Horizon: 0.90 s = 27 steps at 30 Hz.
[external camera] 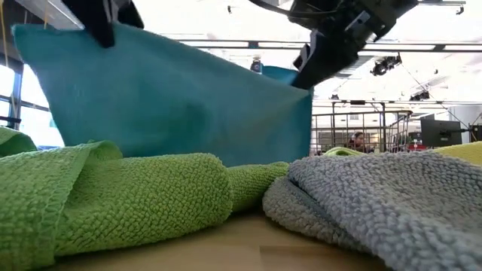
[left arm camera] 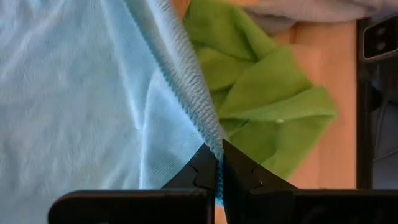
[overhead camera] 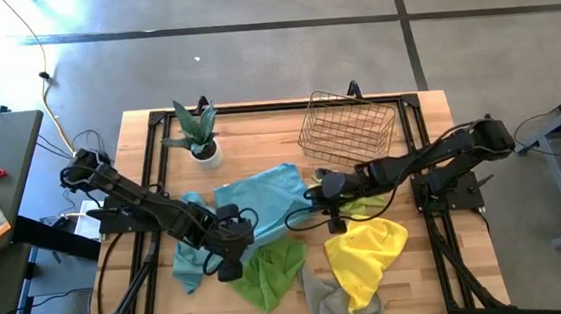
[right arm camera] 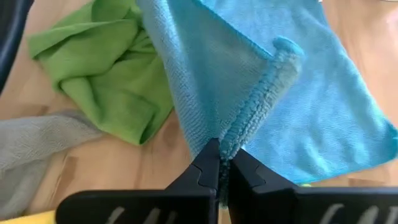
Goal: Fold microfiber towels
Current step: Fold the top blue towel
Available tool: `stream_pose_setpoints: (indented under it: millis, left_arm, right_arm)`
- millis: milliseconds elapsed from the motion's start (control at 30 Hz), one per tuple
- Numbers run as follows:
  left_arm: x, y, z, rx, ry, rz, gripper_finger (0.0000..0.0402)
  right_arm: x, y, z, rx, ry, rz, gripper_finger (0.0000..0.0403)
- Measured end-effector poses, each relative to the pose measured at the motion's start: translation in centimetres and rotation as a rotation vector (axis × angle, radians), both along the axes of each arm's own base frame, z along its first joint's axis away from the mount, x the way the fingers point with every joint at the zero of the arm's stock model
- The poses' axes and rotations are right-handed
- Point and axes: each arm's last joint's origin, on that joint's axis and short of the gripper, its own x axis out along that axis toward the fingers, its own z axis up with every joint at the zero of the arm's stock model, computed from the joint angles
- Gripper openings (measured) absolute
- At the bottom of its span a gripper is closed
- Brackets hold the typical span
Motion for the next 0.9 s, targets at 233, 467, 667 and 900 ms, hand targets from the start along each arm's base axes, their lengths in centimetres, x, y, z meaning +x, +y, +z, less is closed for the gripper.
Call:
stream_pose_setpoints:
  millis: [233, 467, 667, 900]
  left_arm:
    - [-0.1, 1.9, -0.9, 0.138, 0.053, 0.006, 0.0]
    - [-0.9, 5.1, -1.6, 0.268, 0.208, 0.061, 0.0]
    - [-0.9, 7.6, -2.4, 0.353, 0.257, 0.037, 0.0]
    - [-1.5, 10.1, -4.3, 0.348, 0.327, 0.084, 0.0]
  right_arm:
    - [0.5, -1.1, -0.8, -0.072, -0.203, -0.097, 0.0]
    - [0.5, -3.6, -2.4, -0.026, -0.211, -0.249, 0.0]
    - [1.3, -4.4, -5.0, -0.025, -0.179, -0.283, 0.0]
    - [2.0, -5.3, -6.4, -0.026, -0.17, -0.314, 0.0]
